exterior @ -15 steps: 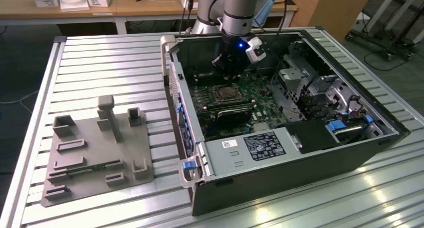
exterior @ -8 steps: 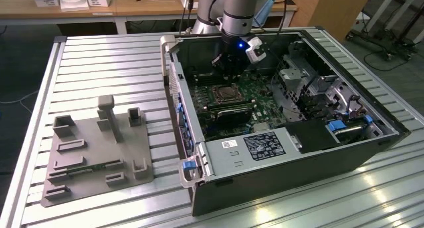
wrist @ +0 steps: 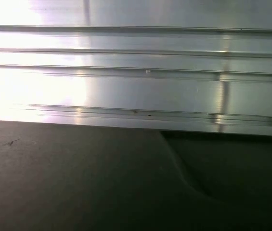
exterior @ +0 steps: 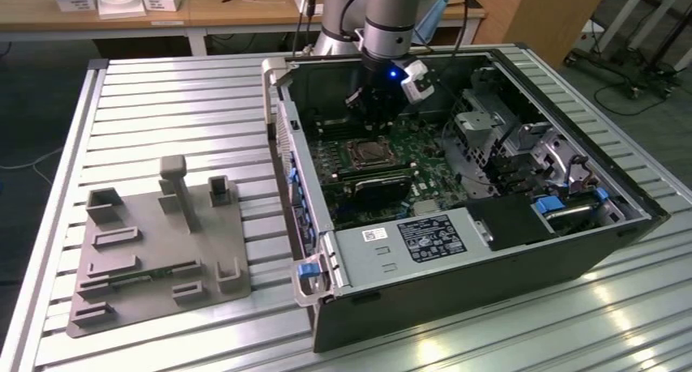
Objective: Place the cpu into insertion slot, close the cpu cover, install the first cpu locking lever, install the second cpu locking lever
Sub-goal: 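Install the first cpu locking lever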
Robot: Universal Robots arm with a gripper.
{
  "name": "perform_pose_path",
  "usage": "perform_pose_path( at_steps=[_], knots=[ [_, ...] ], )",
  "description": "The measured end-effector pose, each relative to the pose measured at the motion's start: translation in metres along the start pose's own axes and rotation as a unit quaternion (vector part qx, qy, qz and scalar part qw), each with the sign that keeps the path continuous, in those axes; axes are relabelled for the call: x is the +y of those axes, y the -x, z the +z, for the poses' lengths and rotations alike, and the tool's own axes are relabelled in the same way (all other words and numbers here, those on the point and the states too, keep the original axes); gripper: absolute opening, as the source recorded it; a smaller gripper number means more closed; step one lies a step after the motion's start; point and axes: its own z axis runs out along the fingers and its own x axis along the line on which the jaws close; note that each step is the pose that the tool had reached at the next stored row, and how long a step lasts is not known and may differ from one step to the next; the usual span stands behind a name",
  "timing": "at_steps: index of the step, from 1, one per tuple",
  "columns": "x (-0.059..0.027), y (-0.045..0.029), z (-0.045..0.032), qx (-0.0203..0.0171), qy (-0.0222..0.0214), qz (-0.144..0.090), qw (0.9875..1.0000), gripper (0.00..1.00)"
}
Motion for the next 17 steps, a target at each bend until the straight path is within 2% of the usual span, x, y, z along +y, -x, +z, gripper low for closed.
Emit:
perform_pose_path(
  at_steps=[17],
  knots=[
    [-0.0001, 0.0034, -0.0005, -0.0002, 0.0023, 0.0, 1.0, 0.1]
  ],
)
